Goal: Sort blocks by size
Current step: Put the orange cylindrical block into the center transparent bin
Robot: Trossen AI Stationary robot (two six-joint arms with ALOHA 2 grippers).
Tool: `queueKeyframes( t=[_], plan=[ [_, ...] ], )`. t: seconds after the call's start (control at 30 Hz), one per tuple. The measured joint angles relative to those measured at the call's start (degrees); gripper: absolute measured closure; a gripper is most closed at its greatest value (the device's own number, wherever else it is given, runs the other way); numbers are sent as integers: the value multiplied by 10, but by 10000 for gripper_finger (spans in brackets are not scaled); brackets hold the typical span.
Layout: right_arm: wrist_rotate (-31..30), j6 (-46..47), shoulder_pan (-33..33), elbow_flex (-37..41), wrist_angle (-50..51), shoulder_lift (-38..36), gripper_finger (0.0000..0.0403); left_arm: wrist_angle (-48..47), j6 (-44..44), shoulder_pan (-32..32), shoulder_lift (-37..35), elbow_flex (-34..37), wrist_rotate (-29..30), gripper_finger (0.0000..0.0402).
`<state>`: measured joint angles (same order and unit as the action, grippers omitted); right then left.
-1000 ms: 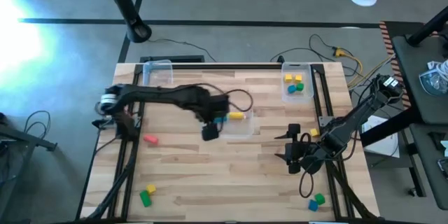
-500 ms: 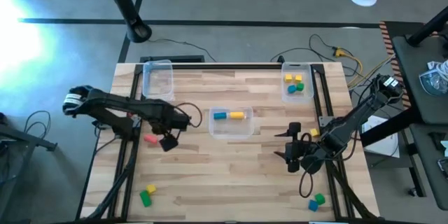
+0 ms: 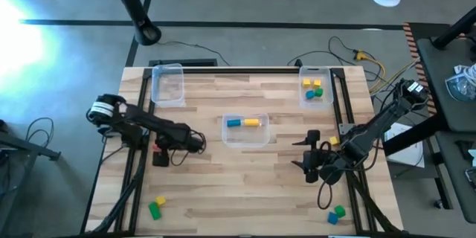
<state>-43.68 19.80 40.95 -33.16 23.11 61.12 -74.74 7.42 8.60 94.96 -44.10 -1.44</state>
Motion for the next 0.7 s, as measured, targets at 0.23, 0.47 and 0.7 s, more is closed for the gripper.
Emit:
queueKeyframes(
  t=[0.23,0.47,0.7],
  plan=[
    [1,13,0,9,1,0,97,71,-8,0,28,0,0,159],
    [1,13,0,9,1,0,95,87,-10,1,73,-2,-17,210],
    [1,13,0,9,1,0,112,75,-5,5,109,-25,-21,287]
  ],
)
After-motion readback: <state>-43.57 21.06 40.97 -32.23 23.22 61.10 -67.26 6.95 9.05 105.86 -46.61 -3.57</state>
